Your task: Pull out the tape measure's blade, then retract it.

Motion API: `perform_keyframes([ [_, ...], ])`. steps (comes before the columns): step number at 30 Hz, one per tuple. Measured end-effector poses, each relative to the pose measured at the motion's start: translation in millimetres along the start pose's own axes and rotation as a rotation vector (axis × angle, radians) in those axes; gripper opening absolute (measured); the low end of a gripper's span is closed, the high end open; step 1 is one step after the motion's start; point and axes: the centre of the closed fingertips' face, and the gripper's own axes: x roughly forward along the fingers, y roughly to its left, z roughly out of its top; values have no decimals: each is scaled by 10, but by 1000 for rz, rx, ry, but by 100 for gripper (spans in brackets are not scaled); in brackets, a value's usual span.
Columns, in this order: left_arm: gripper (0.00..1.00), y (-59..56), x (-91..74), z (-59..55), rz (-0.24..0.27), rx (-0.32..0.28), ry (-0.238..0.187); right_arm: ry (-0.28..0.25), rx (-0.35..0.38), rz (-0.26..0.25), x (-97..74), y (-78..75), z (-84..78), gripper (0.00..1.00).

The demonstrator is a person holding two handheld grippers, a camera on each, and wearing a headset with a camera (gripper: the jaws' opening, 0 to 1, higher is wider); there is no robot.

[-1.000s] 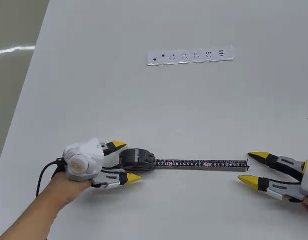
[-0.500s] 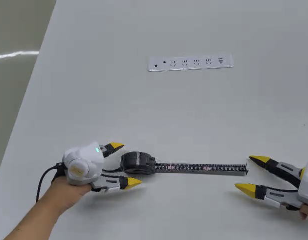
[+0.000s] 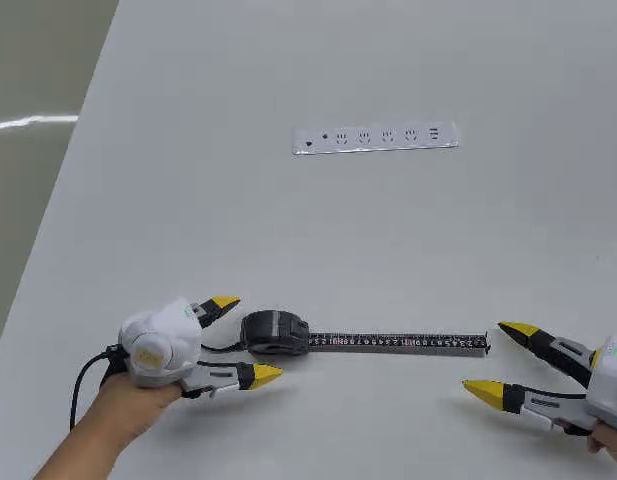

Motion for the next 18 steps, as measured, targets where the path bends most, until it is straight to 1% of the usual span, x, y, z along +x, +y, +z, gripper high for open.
perform_keyframes([
  [3, 75, -1, -32, -3, 12, -17, -7, -5, 9, -11, -7, 22, 8, 67],
  [5, 77, -19, -56, 25, 15, -26, -25, 0, 12, -20, -8, 35, -15, 68],
  [7, 78, -13, -66, 2, 28, -28, -20, -4, 14, -24, -11, 66, -3, 69],
  [9, 78, -22, -85, 12, 35, -38, -27, -11, 16, -27, -10, 88, 13, 69],
  [10, 78, -28, -98, 16, 39, -44, -33, -12, 16, -33, -22, 69, 12, 69],
  [12, 79, -31, -109, 5, 47, -51, -38, -23, 19, -39, -27, 81, 29, 69],
  [18, 79, -48, -161, 9, 68, -65, -51, -25, 6, -59, -43, 109, 33, 70],
])
